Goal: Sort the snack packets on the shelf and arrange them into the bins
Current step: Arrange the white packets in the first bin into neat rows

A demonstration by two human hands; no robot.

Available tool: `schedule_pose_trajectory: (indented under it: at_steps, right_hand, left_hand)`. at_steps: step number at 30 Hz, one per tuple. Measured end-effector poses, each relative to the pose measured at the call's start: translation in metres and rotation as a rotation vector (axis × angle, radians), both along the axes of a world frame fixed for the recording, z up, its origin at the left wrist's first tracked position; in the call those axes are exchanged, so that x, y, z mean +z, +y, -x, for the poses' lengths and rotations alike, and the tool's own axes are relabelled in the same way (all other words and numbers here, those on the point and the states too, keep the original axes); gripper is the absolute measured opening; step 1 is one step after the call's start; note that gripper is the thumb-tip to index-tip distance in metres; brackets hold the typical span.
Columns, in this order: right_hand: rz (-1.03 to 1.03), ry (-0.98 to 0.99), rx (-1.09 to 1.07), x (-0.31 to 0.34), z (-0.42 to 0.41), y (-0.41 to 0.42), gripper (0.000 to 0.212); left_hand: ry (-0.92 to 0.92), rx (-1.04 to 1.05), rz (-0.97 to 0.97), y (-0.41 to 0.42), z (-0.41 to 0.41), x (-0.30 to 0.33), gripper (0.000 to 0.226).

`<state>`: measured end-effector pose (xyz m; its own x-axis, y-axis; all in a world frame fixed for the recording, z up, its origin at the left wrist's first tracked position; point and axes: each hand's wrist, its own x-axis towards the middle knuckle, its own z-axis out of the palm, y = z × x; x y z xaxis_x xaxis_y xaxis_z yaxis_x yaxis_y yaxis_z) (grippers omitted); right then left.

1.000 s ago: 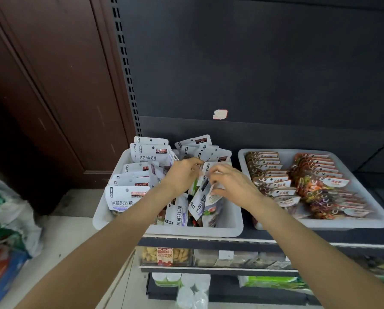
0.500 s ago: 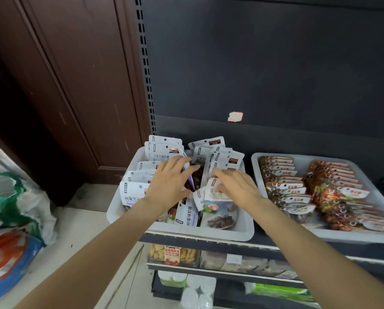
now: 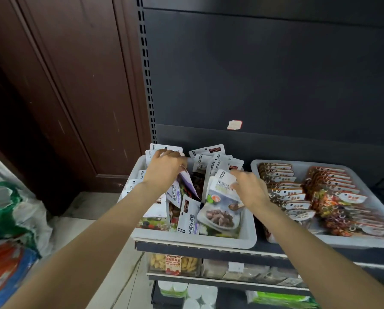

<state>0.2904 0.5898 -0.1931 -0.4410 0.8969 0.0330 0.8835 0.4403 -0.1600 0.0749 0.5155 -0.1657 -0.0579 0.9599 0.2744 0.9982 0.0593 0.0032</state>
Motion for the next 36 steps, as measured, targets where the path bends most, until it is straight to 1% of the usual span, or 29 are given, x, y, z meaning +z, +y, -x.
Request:
schedule_pose_trajectory:
  at_steps: [2, 3, 4, 6, 8, 10, 12, 14, 15, 16, 19, 23, 25, 26, 27, 29, 30, 31, 33, 34, 36]
  right_hand:
    - [-0.168, -0.023, -0.024, 0.002, 0.001, -0.001, 0.046]
    - [-0.185, -0.056, -0.002, 0.001, 0.003, -0.001, 0.052]
    - [-0.163, -0.105, 0.032, -0.001, 0.006, -0.002, 0.057]
    - [-0.098, -0.211, 0.082, -0.010, 0.013, -0.006, 0.061]
    - [-0.075, -0.241, 0.090, -0.016, 0.018, -0.010, 0.062]
    - [-0.078, -0.197, 0.078, -0.015, 0.021, -0.014, 0.062]
    - [-0.101, -0.040, 0.077, -0.010, 0.025, -0.021, 0.059]
    - [0.001, 0.209, 0.079, -0.002, 0.032, -0.032, 0.052]
    - [0.071, 0.299, 0.077, 0.000, 0.037, -0.038, 0.049]
    - [0.121, 0.332, 0.073, 0.001, 0.041, -0.042, 0.047]
    - [0.154, 0.205, 0.041, -0.005, 0.045, -0.051, 0.048]
    - [0.217, 0.222, 0.048, -0.017, 0.043, -0.056, 0.053]
    - [0.241, 0.221, 0.045, -0.018, 0.041, -0.056, 0.057]
    - [0.260, 0.214, 0.039, -0.019, 0.040, -0.056, 0.060]
    - [0.281, 0.196, 0.033, -0.020, 0.039, -0.056, 0.063]
    - [0.316, 0.158, 0.024, -0.021, 0.036, -0.058, 0.068]
    - [0.331, 0.140, 0.021, -0.021, 0.035, -0.060, 0.068]
    - [0.345, 0.127, 0.016, -0.022, 0.035, -0.063, 0.067]
    - [0.385, 0.110, 0.000, -0.026, 0.033, -0.068, 0.065]
    - [0.393, 0.105, -0.001, -0.028, 0.031, -0.069, 0.064]
    - [0.425, 0.169, -0.007, -0.027, 0.030, -0.072, 0.061]
  left_hand:
    - [-0.049, 0.002, -0.039, -0.006, 0.003, 0.005, 0.024]
    - [-0.081, 0.004, -0.068, -0.009, 0.005, 0.007, 0.025]
    - [-0.113, 0.009, -0.100, -0.011, 0.007, 0.010, 0.025]
    - [-0.174, 0.027, -0.125, -0.015, 0.010, 0.014, 0.024]
    - [-0.190, 0.019, -0.111, -0.020, 0.013, 0.017, 0.023]
    - [-0.237, 0.011, -0.086, -0.025, 0.016, 0.018, 0.021]
    - [-0.286, 0.011, -0.081, -0.030, 0.015, 0.019, 0.018]
    - [-0.358, -0.006, -0.081, -0.034, 0.016, 0.018, 0.016]
    - [-0.422, -0.024, -0.083, -0.037, 0.017, 0.017, 0.016]
    - [-0.479, -0.039, -0.082, -0.040, 0.020, 0.015, 0.015]
    - [-0.572, -0.015, -0.095, -0.052, 0.027, 0.008, 0.016]
    - [-0.830, 0.159, -0.090, -0.064, 0.032, 0.003, 0.021]
    - [-0.834, 0.192, -0.097, -0.063, 0.033, 0.002, 0.015]
    - [-0.830, 0.195, -0.102, -0.063, 0.032, 0.003, 0.017]
    - [-0.843, 0.200, -0.102, -0.064, 0.030, 0.004, 0.030]
    - [-0.941, 0.220, -0.090, -0.067, 0.029, 0.004, 0.056]
    - [-0.986, 0.237, -0.093, -0.070, 0.030, 0.006, 0.062]
    - [-1.016, 0.246, -0.099, -0.073, 0.032, 0.006, 0.060]
    - [-1.019, 0.200, -0.084, -0.080, 0.037, 0.010, 0.039]
    - [-1.005, 0.132, -0.076, -0.083, 0.038, 0.013, 0.030]
    - [-0.983, -0.031, -0.050, -0.090, 0.036, 0.023, 0.022]
